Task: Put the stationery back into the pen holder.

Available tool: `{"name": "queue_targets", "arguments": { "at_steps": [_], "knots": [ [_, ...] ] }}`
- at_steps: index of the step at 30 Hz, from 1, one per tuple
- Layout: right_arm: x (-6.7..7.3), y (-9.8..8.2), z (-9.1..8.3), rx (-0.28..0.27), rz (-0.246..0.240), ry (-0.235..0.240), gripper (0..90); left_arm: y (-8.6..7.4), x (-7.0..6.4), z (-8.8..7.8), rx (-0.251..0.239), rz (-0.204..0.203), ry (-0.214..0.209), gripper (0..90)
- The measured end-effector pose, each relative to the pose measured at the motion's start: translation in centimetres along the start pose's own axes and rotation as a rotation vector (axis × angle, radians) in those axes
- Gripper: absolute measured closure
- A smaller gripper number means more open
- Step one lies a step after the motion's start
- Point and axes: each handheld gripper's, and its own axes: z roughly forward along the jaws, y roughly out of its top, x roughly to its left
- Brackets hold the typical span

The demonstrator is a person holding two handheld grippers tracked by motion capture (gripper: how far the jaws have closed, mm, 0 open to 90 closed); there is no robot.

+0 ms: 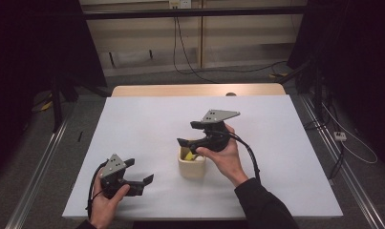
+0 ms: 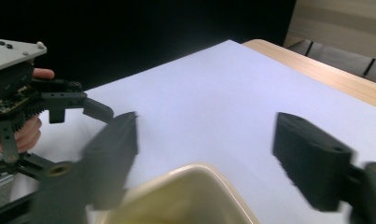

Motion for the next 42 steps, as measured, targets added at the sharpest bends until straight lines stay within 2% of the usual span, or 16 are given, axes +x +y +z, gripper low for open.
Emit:
{"name": "queue_targets", "arguments": {
  "at_steps": [7, 9, 11, 14, 17, 19, 26, 28, 39, 42],
  "knots": [
    [-0.5, -1.0, -2.1, -0.004, 0.021, -0.02, 9.3, 0.0, -0.1, 0.0, -0.006, -0.002, 0.0, 6.3],
    [-0.7, -1.3, -2.7, -0.004, 0.022, -0.028, 8.5, 0.0, -0.1, 0.0, -0.005, -0.001, 0.001, 6.3],
    [-0.8, -1.6, -3.3, -0.007, 0.032, -0.055, 8.3, 0.0, -0.1, 0.0, -0.005, -0.001, 0.0, 6.3],
    [-1.3, -2.2, -4.2, -0.016, 0.063, -0.07, 8.3, 0.0, -0.1, -0.1, -0.006, 0.002, 0.002, 6.3],
    [-1.7, -3.1, -4.9, 0.018, 0.073, -0.114, 8.7, 0.0, -0.1, -0.1, -0.007, -0.002, 0.002, 6.3],
    [-1.8, -3.7, -5.5, 0.031, 0.068, -0.125, 10.0, 0.1, 0.0, -0.1, -0.009, -0.001, 0.003, 6.3],
    [-2.0, -6.5, -8.0, 0.036, 0.079, -0.211, 9.1, 0.1, -0.1, -0.1, -0.02, -0.004, 0.005, 6.3],
    [-2.1, -7.3, -8.8, 0.056, 0.082, -0.24, 9.6, 0.2, -0.1, -0.1, -0.027, -0.014, 0.002, 6.3],
    [-2.3, -12.4, -13.1, 0.041, 0.143, -0.399, 9.6, 0.3, -0.1, -0.6, -0.063, -0.019, 0.023, 6.4],
    [-2.0, -13.3, -14.0, 0.038, 0.151, -0.424, 9.6, 0.4, -0.1, -0.7, -0.077, -0.022, 0.036, 6.4]
  ]
}}
